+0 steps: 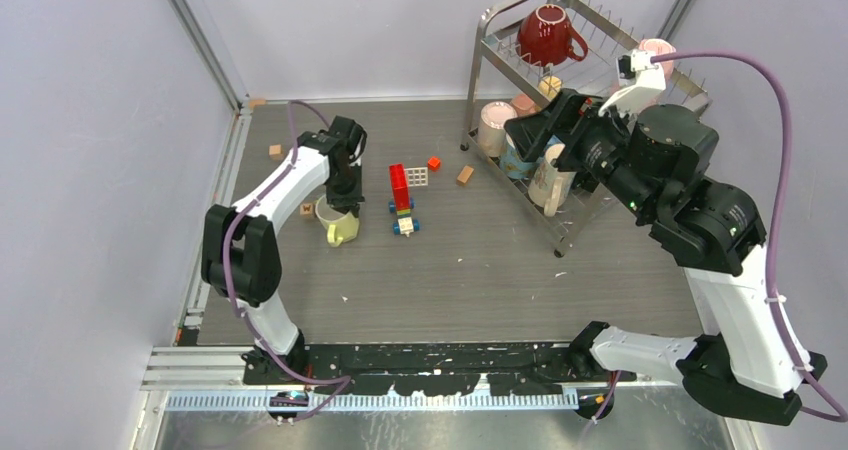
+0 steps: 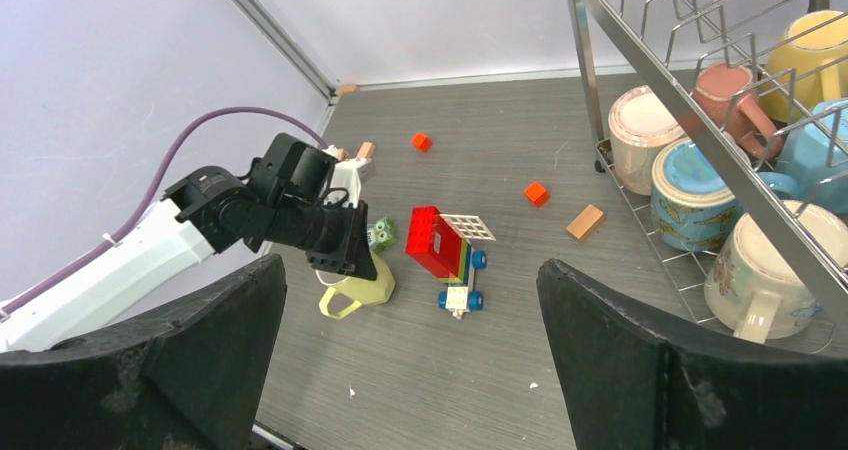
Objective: Unload the cups from the dish rack
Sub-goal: Place the cup at the center of the board.
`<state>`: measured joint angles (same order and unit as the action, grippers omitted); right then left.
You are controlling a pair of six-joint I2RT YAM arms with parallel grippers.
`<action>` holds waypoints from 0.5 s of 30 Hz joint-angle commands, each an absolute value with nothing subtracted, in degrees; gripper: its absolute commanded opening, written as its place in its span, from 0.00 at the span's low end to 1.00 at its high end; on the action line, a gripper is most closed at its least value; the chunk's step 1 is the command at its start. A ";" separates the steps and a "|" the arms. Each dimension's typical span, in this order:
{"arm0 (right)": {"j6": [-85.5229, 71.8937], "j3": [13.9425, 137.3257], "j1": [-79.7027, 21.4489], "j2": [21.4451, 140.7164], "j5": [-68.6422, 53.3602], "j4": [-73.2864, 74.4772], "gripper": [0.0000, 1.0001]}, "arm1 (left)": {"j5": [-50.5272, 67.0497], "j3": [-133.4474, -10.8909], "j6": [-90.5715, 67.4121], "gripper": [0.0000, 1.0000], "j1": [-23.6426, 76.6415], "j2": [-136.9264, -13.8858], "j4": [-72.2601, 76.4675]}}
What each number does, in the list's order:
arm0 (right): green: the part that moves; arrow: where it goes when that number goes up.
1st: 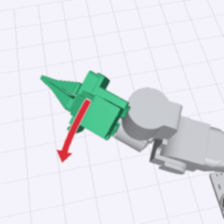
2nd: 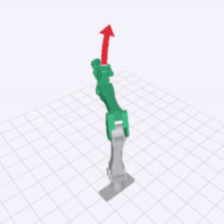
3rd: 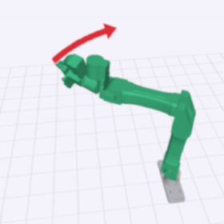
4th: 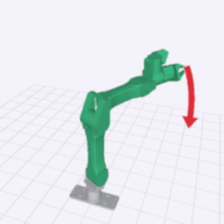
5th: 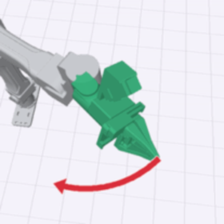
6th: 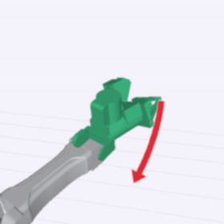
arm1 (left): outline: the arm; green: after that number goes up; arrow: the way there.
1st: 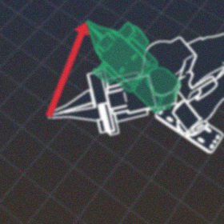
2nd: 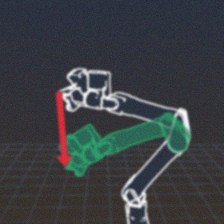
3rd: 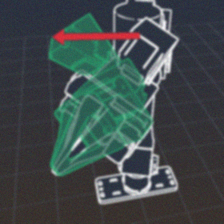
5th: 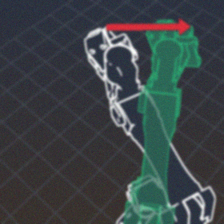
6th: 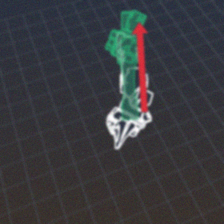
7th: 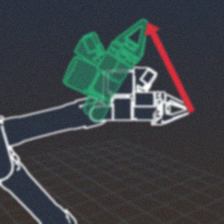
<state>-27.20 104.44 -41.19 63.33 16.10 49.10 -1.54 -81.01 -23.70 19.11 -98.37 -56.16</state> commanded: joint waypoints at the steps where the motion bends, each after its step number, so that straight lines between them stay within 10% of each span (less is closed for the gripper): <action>1: -26.36 104.14 -41.43 61.89 17.82 47.55 1.00 | -4.37 -85.12 -20.02 0.00 18.85 -100.18 -55.85; 15: -25.96 104.71 -41.48 61.91 19.12 48.52 1.00 | -10.38 -87.89 -17.85 0.06 17.32 -105.21 -55.86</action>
<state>-27.03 104.03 -41.19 61.87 17.37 49.15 -7.22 -85.45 -19.64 18.04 -104.79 -56.23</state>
